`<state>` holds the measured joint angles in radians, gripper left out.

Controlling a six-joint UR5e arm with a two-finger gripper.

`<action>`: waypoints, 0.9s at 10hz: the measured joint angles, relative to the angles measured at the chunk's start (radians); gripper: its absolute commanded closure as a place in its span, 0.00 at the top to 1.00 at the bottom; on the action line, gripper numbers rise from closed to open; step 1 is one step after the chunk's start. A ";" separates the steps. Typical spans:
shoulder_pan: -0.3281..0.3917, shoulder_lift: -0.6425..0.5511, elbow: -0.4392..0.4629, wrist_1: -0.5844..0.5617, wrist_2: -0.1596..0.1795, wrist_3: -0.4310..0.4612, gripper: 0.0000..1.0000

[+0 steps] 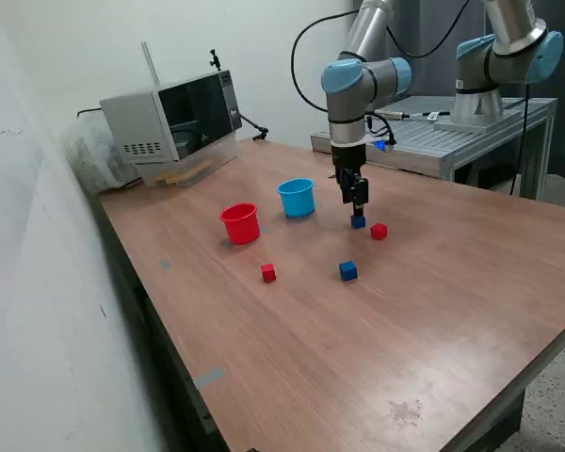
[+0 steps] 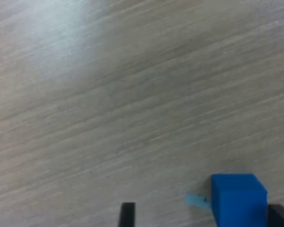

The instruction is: Place red objects in the red bin, and blue objects in the blue bin.

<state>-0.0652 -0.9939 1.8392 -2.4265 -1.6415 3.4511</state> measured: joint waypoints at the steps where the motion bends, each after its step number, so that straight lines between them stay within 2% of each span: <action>1: -0.002 -0.001 -0.002 0.001 0.000 -0.003 1.00; 9: 0.017 -0.009 -0.004 -0.003 0.005 -0.006 1.00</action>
<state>-0.0484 -1.0031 1.8356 -2.4294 -1.6370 3.4453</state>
